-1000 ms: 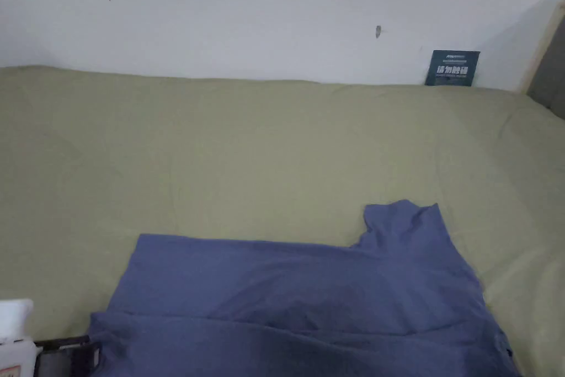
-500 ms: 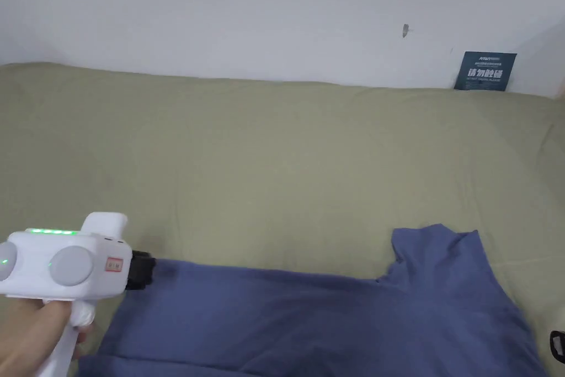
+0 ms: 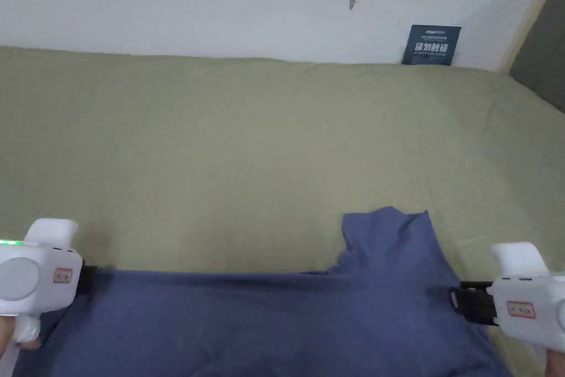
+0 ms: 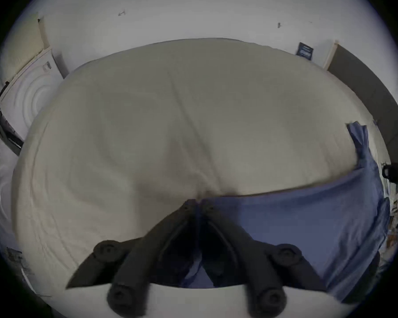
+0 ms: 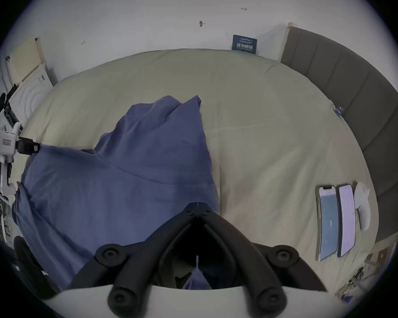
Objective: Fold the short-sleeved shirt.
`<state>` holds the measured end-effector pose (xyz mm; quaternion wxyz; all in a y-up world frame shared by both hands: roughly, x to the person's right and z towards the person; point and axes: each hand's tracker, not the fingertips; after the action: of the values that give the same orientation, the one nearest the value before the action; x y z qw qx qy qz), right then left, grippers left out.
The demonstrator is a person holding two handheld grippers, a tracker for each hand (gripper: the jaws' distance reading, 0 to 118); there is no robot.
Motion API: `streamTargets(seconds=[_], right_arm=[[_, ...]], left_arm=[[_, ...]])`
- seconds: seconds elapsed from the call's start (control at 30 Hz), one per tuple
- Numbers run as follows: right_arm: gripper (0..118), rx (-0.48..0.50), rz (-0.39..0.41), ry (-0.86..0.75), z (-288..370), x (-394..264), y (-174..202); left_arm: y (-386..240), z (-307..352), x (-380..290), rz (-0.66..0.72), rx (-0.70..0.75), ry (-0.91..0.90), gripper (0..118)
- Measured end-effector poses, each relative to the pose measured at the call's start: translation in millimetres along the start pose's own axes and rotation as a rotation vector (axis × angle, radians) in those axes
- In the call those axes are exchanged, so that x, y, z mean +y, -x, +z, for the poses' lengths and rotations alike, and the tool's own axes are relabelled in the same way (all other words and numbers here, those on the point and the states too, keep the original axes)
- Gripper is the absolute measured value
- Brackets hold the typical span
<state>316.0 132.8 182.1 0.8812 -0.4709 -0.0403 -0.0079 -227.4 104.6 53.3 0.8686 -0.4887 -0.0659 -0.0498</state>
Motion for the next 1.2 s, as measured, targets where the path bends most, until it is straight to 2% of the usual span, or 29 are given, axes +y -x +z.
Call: streamTargets(seconds=[0.03,0.07,0.13,0.23,0.27,0.3,0.33,0.37,0.4,0.43,0.57,0.77,0.9,1.0,1.2], right_arm=[[100,0.012,-0.004,0.036,-8.8,4.1,-0.4],[117,0.027,-0.003,0.056,-18.4,8.9,-0.8],[104,0.018,0.007,0.038,-17.9,10.4,-1.0],[102,-0.029,0.023,0.068,-42.7,10.8,-4.4],[92,-0.036,0.020,0.079,-53.6,17.3,-0.7],[74,-0.047,0.015,0.101,-57.8,18.9,-2.2],[65,-0.032,-0.004,0.098,-57.1,19.0,-4.7],[40,0.001,-0.033,0.085,-50.7,19.3,-5.6],[0,-0.016,-0.021,0.080,-46.5,19.6,-5.1],[0,0.026,-0.011,0.063,-40.6,20.4,-5.8],[0,0.029,0.025,-0.008,3.8,15.7,2.7],[0,0.078,-0.007,-0.143,93.4,-11.8,-4.0],[0,0.096,0.015,-0.184,135.1,-53.2,-11.5],[0,0.110,0.002,-0.217,165.7,-96.7,-3.0],[0,0.115,0.039,-0.177,182.6,-174.5,10.1]], left_arm=[[0.8,-3.1,0.5,-0.029,0.023,0.007,5],[1.0,-4.9,0.4,-0.045,0.018,0.007,5],[4.3,-5.4,0.6,-0.024,0.012,0.007,5],[8.3,-6.8,2.6,-0.006,-0.001,0.013,5],[8.2,-6.6,2.8,-0.010,-0.003,0.014,5],[7.8,-6.0,3.1,-0.011,-0.002,0.014,5],[8.0,-5.3,3.3,-0.012,-0.002,0.015,5],[8.5,-3.8,3.5,-0.013,0.000,0.014,5],[9.7,-0.9,3.3,-0.015,0.000,0.013,5],[9.5,2.7,2.4,-0.016,0.003,0.009,5],[17.4,34.3,-5.0,0.002,0.003,-0.049,5],[35.0,115.8,-39.5,0.015,-0.057,-0.156,5],[42.6,166.4,-86.9,0.022,-0.079,-0.201,5],[47.0,192.1,-126.5,0.013,-0.081,-0.234,5],[54.5,196.0,-195.7,0.001,-0.083,-0.225,5]])
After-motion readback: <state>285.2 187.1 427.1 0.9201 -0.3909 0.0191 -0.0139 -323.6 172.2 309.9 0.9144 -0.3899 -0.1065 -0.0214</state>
